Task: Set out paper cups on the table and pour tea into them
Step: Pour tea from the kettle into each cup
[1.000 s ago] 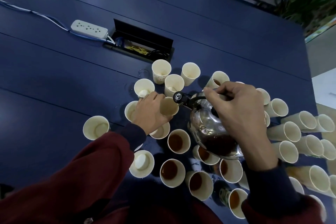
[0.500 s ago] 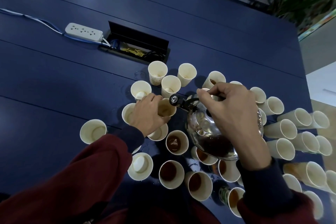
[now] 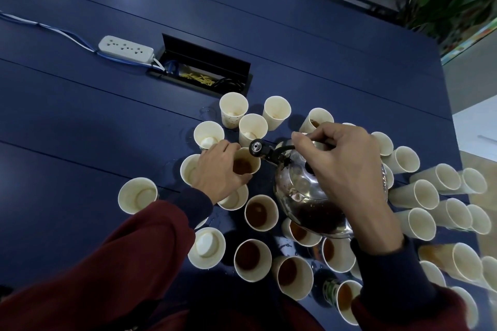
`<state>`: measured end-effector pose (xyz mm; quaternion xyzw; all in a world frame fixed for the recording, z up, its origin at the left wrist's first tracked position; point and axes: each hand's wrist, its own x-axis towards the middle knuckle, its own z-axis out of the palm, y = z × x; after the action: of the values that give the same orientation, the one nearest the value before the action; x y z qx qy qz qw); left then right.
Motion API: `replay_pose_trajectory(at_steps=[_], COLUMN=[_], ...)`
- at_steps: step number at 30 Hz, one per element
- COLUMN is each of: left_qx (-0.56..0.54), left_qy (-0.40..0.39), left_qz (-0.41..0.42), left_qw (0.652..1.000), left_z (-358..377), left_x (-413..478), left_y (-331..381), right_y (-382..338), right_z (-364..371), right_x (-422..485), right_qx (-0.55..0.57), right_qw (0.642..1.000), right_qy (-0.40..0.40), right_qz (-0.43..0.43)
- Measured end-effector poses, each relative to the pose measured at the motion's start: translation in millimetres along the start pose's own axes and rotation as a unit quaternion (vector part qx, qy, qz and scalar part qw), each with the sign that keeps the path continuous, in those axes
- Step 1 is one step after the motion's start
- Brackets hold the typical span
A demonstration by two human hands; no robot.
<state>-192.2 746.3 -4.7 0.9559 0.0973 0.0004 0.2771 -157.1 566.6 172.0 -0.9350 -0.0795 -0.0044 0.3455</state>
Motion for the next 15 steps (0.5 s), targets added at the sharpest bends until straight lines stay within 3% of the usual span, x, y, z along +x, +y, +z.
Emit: replay_pose_trajectory(at_steps=[4,11,15], left_qx=[-0.008,-0.055,-0.008], left_qy=[0.017,0.117,0.058], left_qz=[0.000,-0.002,-0.002], left_qw=[1.000,0.992,0.998], left_z=[0,-14,-20], left_x=[-1,27,58], left_y=[0,10,23], right_y=[5,6,5], right_z=[-5,-14,-13], right_x=[4,25,42], right_qx=[0.047,0.121,0.095], right_qw=[0.998,0.990,0.993], right_qy=[0.026,0.072,0.074], right_qz=[0.016,0.027,0.007])
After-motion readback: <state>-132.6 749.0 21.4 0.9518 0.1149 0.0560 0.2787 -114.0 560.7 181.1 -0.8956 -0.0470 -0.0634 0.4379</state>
